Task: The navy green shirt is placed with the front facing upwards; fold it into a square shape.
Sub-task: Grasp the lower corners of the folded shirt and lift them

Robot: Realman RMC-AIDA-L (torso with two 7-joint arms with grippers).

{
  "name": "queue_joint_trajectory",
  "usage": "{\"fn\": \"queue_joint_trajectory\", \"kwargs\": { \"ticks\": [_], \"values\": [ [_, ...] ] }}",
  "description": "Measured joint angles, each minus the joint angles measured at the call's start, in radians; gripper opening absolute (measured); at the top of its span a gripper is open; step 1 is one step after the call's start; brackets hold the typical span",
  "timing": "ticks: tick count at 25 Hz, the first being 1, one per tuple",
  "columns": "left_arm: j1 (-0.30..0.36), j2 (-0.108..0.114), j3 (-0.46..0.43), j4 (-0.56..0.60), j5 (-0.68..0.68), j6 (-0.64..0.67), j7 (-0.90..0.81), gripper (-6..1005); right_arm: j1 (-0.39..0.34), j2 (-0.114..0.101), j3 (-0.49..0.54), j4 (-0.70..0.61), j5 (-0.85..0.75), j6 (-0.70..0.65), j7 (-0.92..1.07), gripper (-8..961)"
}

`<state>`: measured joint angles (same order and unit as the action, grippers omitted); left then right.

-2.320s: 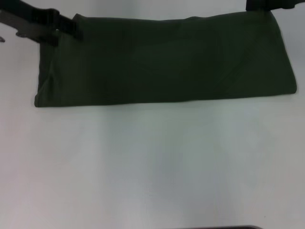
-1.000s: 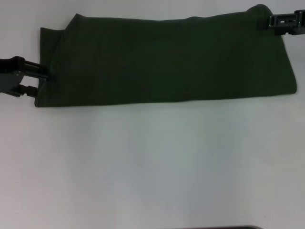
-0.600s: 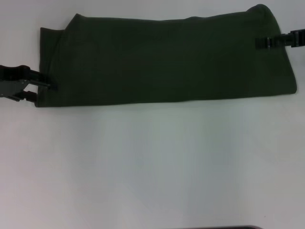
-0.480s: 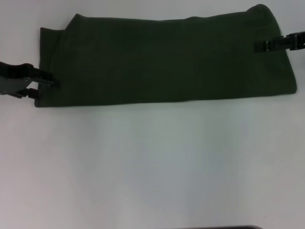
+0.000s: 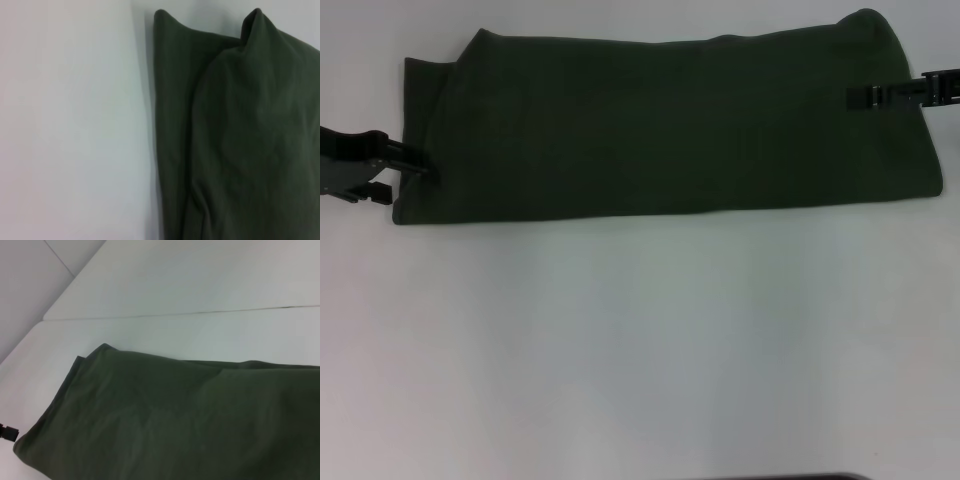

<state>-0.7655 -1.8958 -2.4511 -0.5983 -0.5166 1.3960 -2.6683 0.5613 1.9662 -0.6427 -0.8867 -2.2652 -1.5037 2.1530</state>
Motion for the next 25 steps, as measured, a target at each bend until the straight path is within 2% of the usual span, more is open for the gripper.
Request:
{"fn": "queue_joint_trajectory", "kwargs": {
  "ticks": [25],
  "values": [
    [-0.002, -0.007, 0.045, 0.000, 0.017, -0.028, -0.041, 781, -0.001, 0.000, 0.017, 0.000, 0.003, -0.003, 0.000, 926]
  ]
}}
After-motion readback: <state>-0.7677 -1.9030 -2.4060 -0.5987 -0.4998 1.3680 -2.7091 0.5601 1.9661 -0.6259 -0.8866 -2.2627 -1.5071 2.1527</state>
